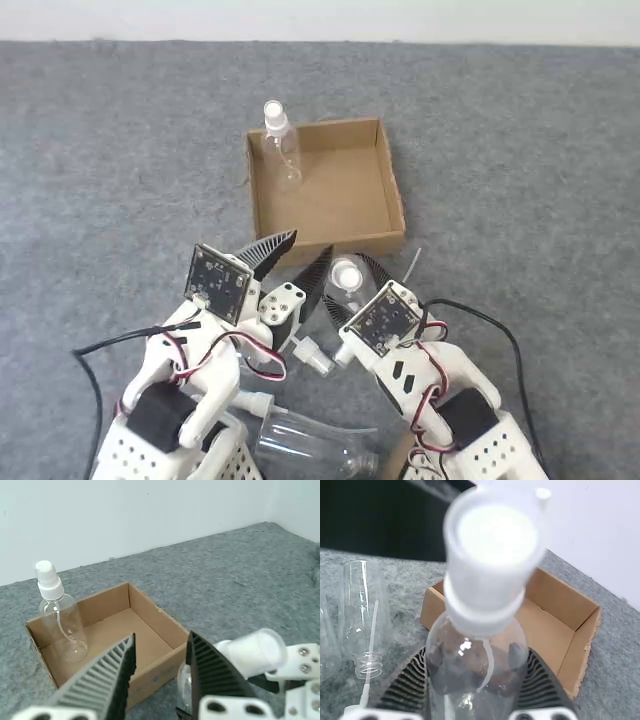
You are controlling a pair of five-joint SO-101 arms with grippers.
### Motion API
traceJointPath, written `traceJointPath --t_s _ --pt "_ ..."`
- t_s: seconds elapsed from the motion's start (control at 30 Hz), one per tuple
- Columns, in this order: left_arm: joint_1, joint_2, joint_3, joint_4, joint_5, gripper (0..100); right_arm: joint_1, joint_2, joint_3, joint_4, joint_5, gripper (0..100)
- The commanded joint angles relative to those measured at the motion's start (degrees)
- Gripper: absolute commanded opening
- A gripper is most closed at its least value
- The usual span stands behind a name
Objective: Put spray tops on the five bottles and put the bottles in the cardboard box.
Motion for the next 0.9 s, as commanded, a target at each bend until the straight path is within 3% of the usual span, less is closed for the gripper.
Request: traceJointPath --t_s 0.0,0.4,0.6,0.87 --pt "1.32 -0.09 -0.40 0.44 -0.44 16 0.04 -1.10 -3.60 -0.31 -0.09 0.7" --pt "1.41 0.09 -0.40 0.53 -0.44 16 0.22 -1.10 -3.60 -0.22 -0.09 0.7" --pt "5.71 -0.18 -0.48 2.90 -3.43 16 0.31 -1.10 -3.60 -0.13 -0.09 0.7" --pt "2.55 -0.26 -1.01 2.90 -3.34 16 0.40 -1.10 -3.43 0.13 -0.09 0.7"
